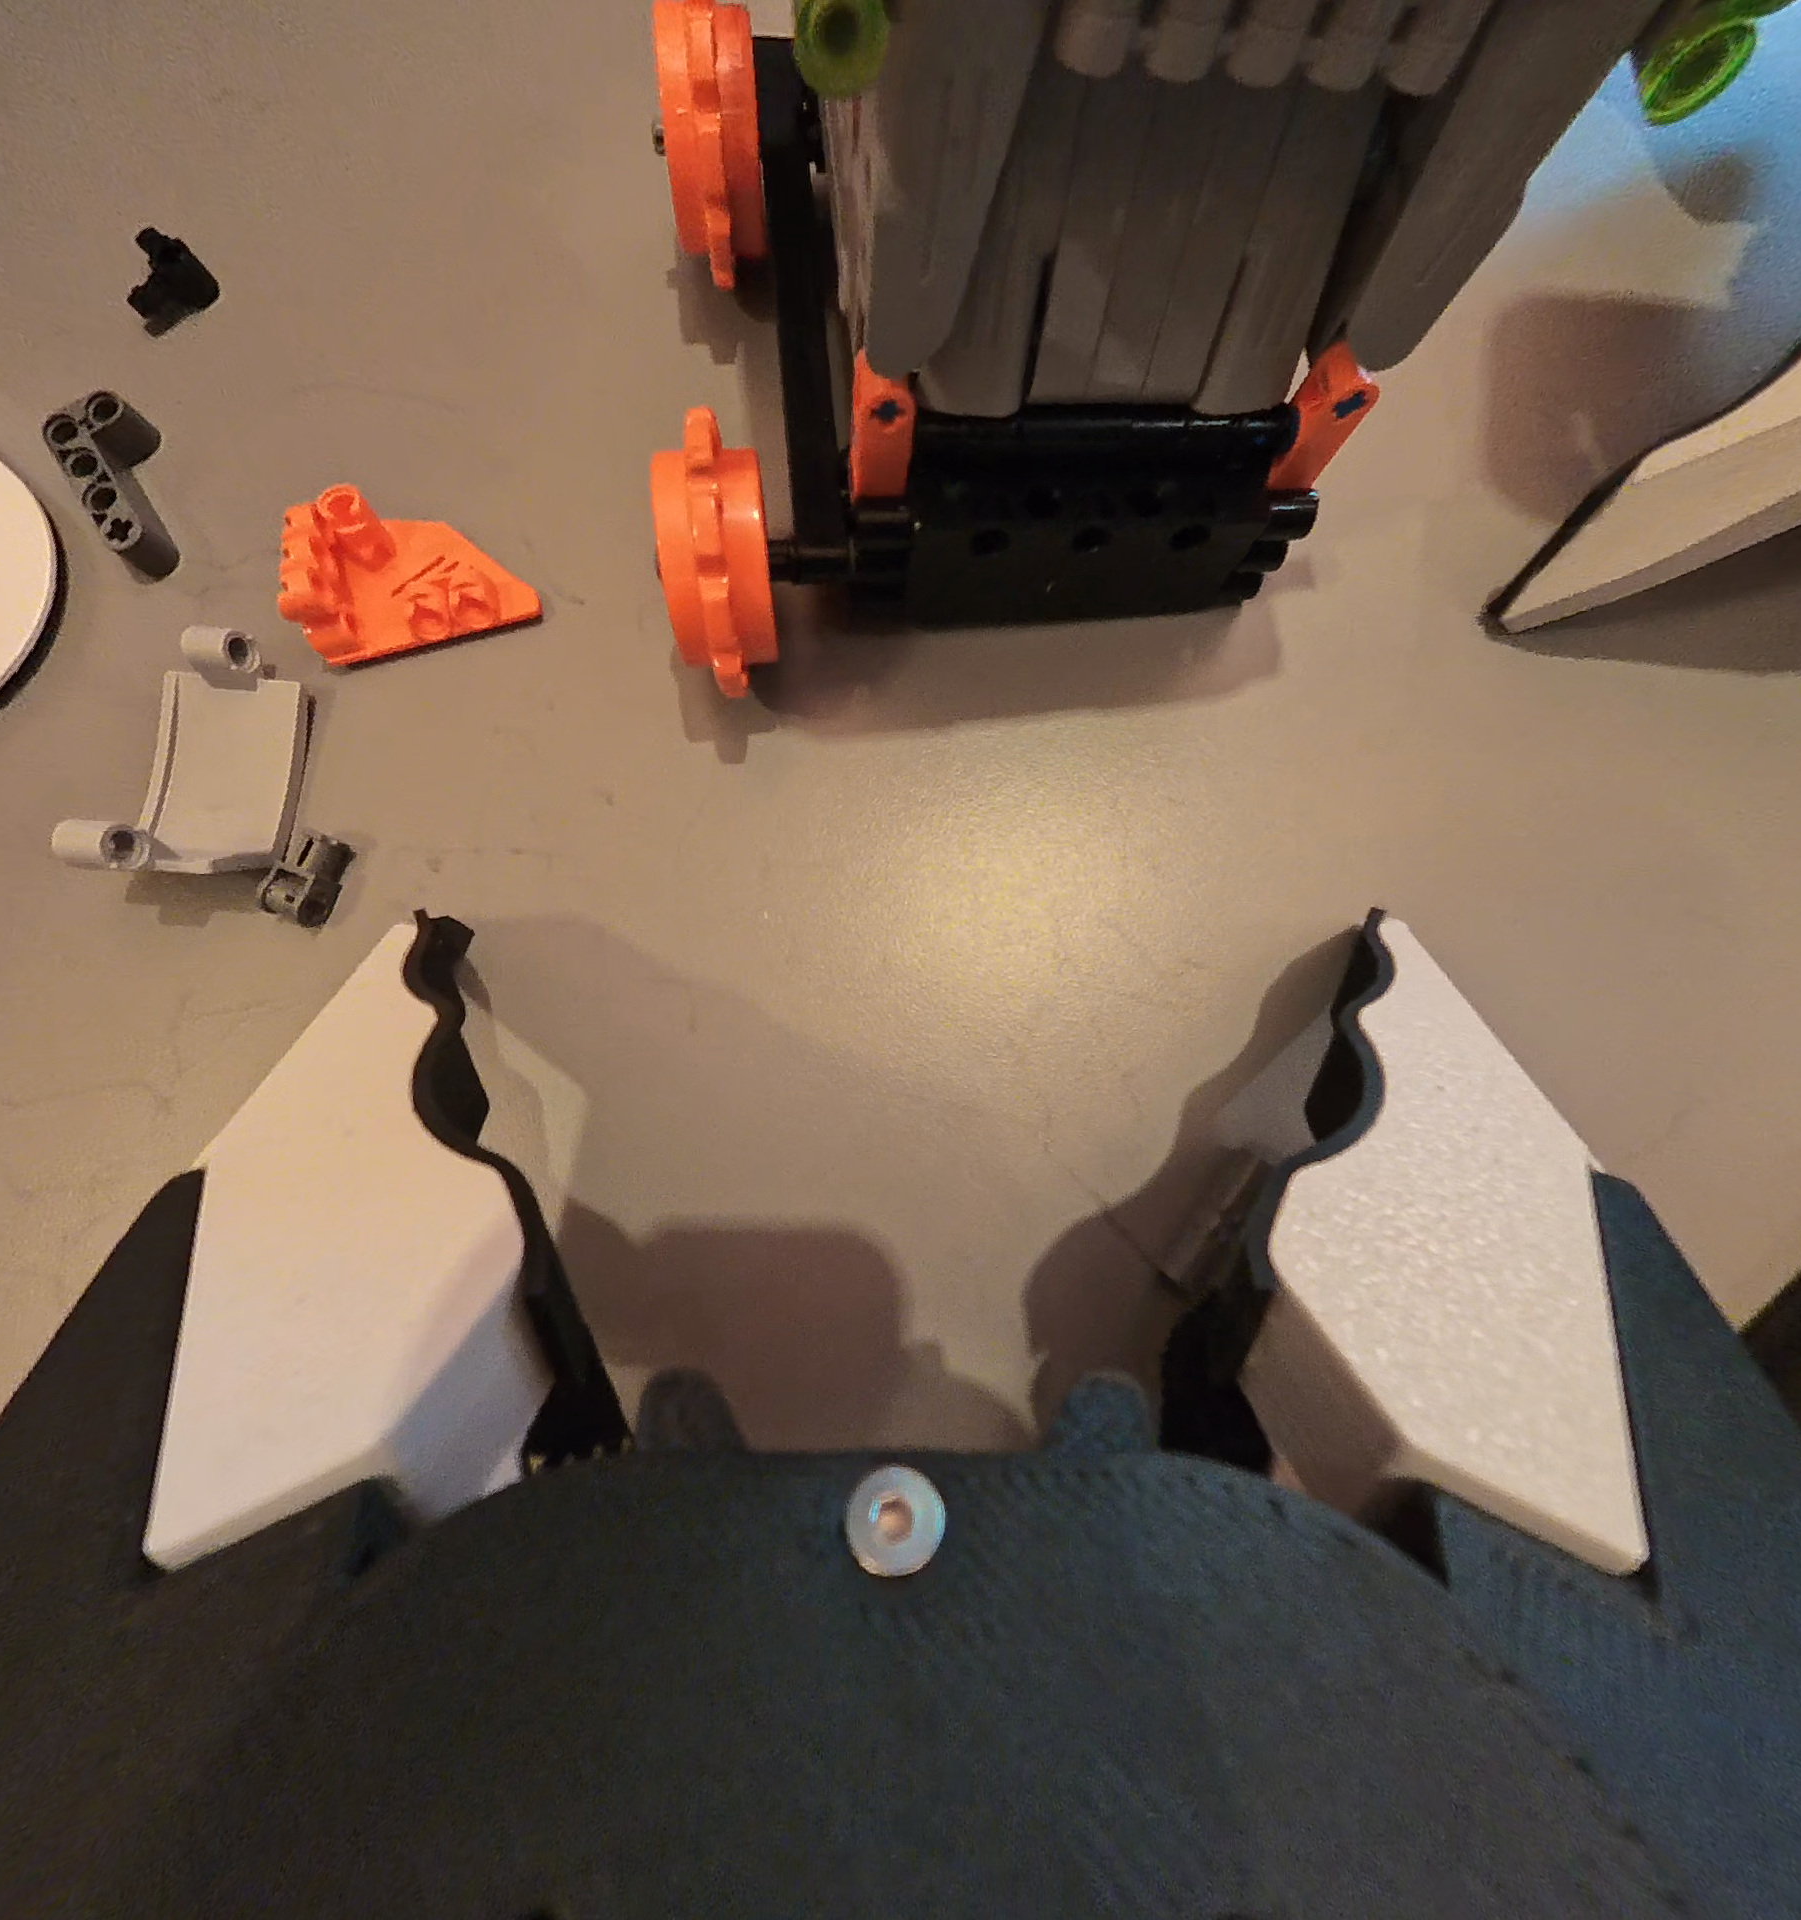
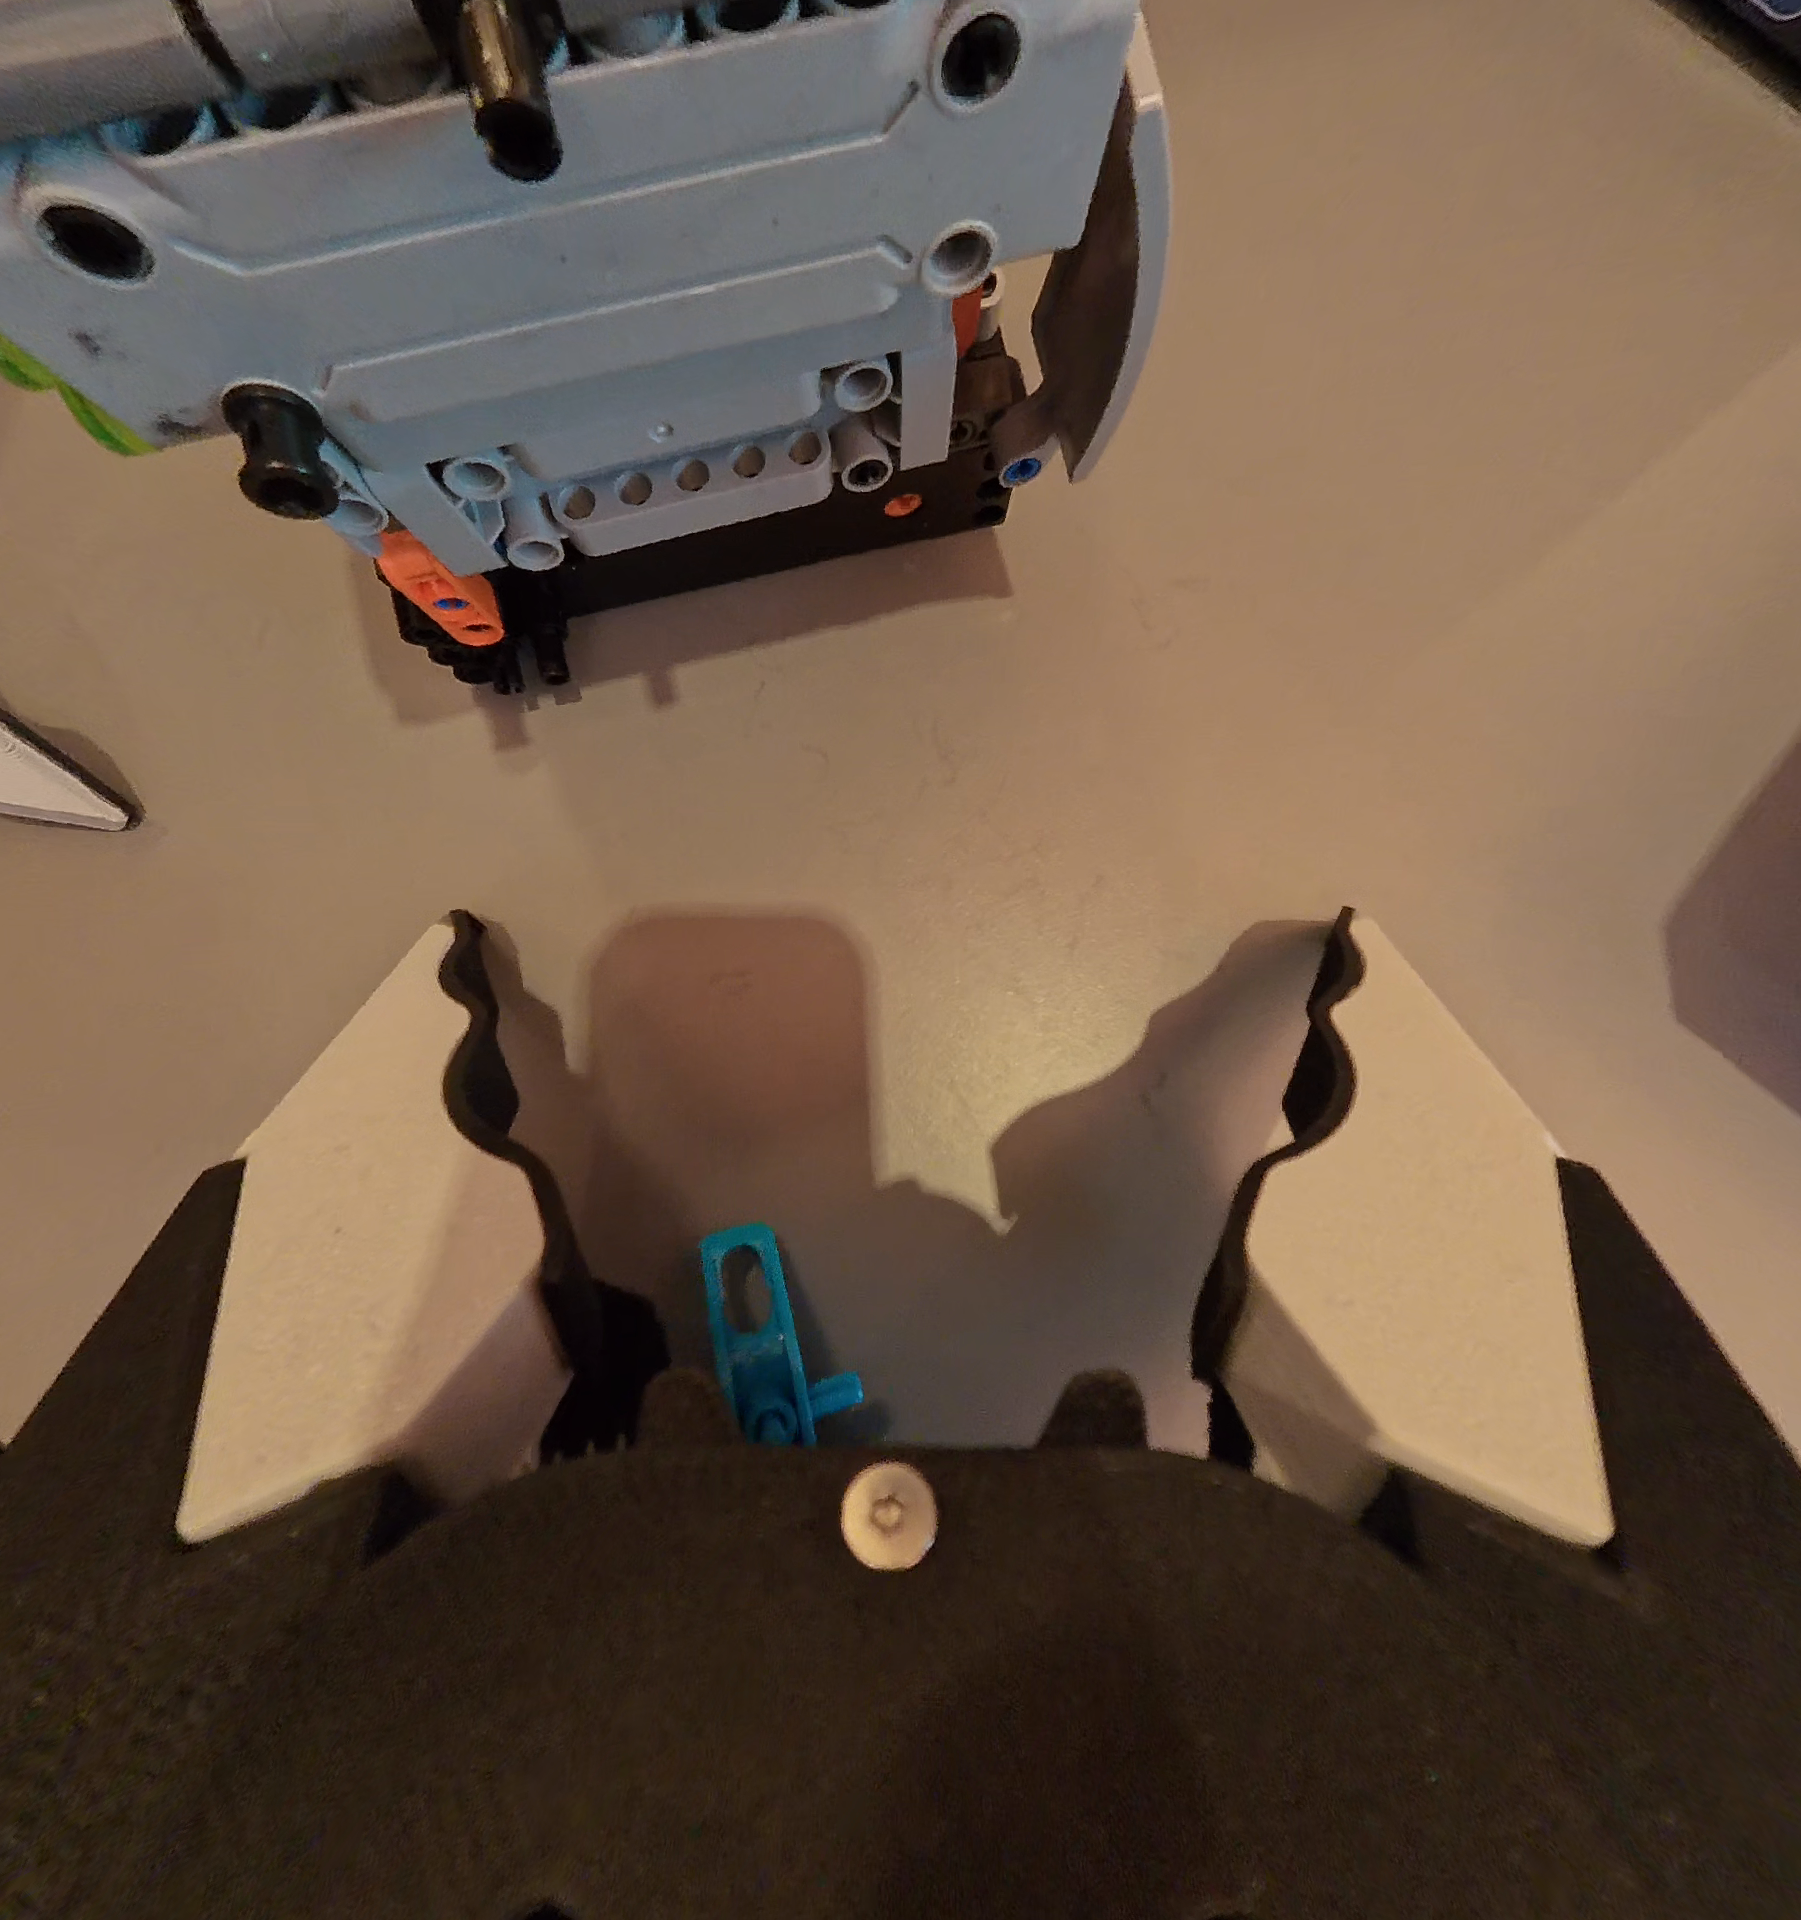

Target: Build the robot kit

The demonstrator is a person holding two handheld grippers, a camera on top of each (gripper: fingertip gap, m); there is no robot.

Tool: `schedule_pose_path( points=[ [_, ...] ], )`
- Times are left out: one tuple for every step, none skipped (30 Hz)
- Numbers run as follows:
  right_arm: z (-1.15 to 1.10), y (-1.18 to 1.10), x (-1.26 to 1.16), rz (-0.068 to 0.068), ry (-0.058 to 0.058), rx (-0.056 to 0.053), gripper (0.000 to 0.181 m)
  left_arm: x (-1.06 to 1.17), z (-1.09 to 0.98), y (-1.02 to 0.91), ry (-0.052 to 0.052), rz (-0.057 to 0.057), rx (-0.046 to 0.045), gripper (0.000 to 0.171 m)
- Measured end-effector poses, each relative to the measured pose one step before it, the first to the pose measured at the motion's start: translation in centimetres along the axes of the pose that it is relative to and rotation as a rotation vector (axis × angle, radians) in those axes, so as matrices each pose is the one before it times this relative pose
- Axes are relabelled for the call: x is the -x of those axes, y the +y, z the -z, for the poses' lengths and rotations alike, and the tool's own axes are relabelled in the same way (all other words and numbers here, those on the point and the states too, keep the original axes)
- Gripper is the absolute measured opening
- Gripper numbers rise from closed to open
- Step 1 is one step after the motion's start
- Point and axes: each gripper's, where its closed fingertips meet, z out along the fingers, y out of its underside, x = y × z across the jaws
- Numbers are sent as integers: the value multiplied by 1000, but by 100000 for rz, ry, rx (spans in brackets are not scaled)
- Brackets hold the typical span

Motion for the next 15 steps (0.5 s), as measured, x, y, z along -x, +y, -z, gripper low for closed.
schedule_pose_path(
  points=[
    [-1, 2, 3, -53, 58, 52, 150, 1, -1, -1, -4, -10, -10, 158],
    [-12, 5, 19, -59, 2, 62, 150, -1, 0, 0, 0, 8, 0, 158],
    [-23, 0, 55, 74, -111, 165, 151, 6, -4, -4, 4, -3, 10, 158],
    [-19, 18, 10, -17, -6, 146, 152, -1, 0, -1, 7, -1, -6, 158],
    [2, 5, -29, -69, 144, 40, 152, -5, 5, 6, -9, -6, -1, 158],
    [8, -6, 10, 22, 123, -4, 152, 1, 0, -1, -1, -5, -6, 158],
    [0, 0, 5, 83, 25, -5, 152, 6, -5, -5, -1, 4, 7, 158],
    [18, 3, 10, 159, -6, -53, 152, 6, 5, 6, 7, 4, 6, 158],
    [15, 0, 5, 63, 29, -32, 152, -5, 4, 4, -5, -11, -11, 158],
    [11, -4, -9, -99, 165, -20, 152, -8, -4, -4, 1, -3, 6, 158],
    [28, 15, -13, -245, 356, -44, 152, 14, 0, 0, 0, 2, 7, 158],
    [39, 25, 4, -311, 408, -93, 152, 0, 0, -1, 2, -3, -5, 158],
    [37, 47, 21, -526, 341, 54, 152, -6, 5, 5, -5, 0, -6, 158],
    [28, 58, -1, -533, 304, 176, 152, 0, 0, 0, 2, -4, 0, 158],
    [-22, 58, -20, -516, 213, 397, 154, 7, -5, -5, -1, -4, 7, 158]
  ],
)
